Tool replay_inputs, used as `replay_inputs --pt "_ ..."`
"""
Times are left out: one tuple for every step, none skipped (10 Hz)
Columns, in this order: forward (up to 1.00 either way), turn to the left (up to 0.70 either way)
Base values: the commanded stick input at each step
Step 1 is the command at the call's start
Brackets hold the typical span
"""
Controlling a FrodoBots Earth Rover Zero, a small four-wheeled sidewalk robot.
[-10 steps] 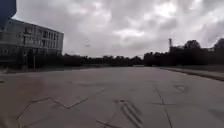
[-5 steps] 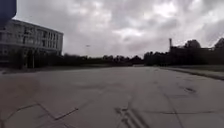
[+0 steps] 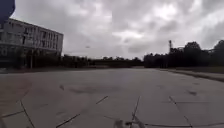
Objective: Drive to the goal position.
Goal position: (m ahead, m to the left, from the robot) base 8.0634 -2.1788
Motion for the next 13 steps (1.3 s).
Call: replay_inputs --pt "0.7 0.0" --pt "0.7 0.0" --pt "0.7 0.0" --pt "0.7 -0.13" --pt "0.7 -0.35" --pt "0.7 -0.35" --pt "0.7 -0.35" --pt "0.7 -0.35" --pt "0.7 -0.05" --pt "0.7 0.0" --pt "0.7 0.0" --pt "0.7 0.0" --pt "0.7 0.0"
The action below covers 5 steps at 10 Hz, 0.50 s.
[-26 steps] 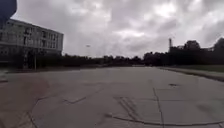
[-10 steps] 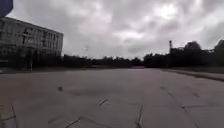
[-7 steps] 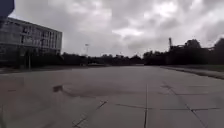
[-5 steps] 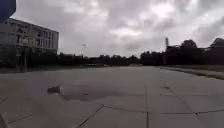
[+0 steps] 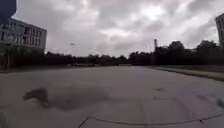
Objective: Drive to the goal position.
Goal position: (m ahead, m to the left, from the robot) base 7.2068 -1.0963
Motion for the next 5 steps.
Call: replay_inputs --pt "0.7 0.0" --pt "0.7 0.0" --pt "0.7 0.0" --pt "0.7 0.0" --pt "0.7 0.0"
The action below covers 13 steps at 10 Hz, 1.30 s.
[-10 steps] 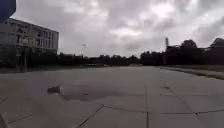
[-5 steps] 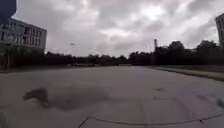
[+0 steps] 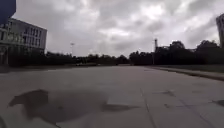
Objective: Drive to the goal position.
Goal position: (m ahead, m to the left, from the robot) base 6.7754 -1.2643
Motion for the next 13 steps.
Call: replay_inputs --pt "0.7 0.0" --pt "0.7 0.0" --pt "0.7 0.02" --pt "0.7 0.22" --pt "0.7 0.35" --pt "0.7 0.35" --pt "0.7 0.28" --pt "0.7 0.02" --pt "0.7 0.0" --pt "0.7 0.0" --pt "0.7 0.0" --pt "0.7 0.0" --pt "0.7 0.0"
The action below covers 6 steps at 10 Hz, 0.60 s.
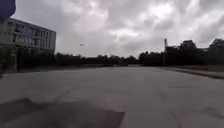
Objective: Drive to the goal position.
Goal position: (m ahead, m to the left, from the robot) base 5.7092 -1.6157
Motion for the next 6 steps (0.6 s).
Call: replay_inputs --pt "0.7 0.0" --pt "0.7 0.0" --pt "0.7 0.0" --pt "0.7 0.0" --pt "0.7 0.0" --pt "0.7 0.0"
